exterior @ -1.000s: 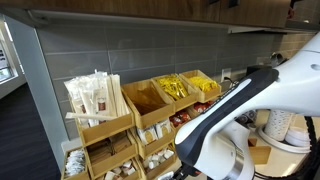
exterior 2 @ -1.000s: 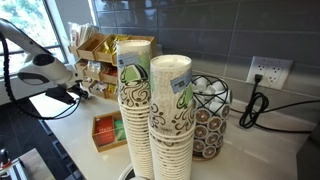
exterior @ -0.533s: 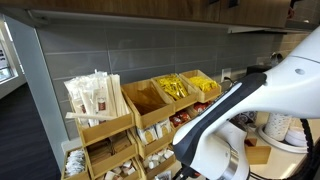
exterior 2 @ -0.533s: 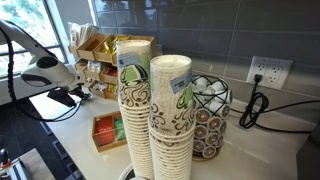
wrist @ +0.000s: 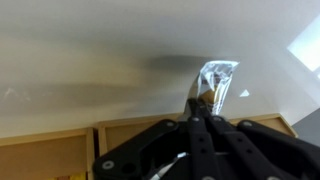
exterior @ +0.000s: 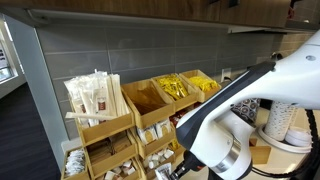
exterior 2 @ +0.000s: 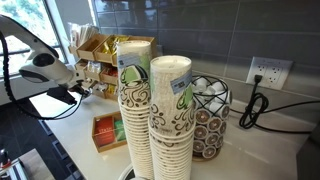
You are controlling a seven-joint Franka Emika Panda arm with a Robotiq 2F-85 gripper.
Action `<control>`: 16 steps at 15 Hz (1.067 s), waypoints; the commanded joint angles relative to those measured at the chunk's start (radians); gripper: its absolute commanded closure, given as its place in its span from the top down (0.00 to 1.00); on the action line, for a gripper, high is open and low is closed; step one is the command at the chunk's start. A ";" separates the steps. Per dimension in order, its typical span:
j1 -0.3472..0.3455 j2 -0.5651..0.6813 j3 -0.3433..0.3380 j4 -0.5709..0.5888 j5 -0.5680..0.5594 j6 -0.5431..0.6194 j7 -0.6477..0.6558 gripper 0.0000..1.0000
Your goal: Put the white sachet on the shelf with similar sachets
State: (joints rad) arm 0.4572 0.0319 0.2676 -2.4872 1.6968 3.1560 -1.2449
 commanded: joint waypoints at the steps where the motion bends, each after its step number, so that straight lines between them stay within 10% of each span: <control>1: -0.010 -0.127 -0.009 -0.063 0.102 -0.057 -0.177 0.00; 16: -0.129 -0.351 0.024 -0.098 0.609 -0.232 -0.966 0.00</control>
State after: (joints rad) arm 0.3868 -0.2780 0.2668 -2.5779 2.1811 2.9830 -2.0595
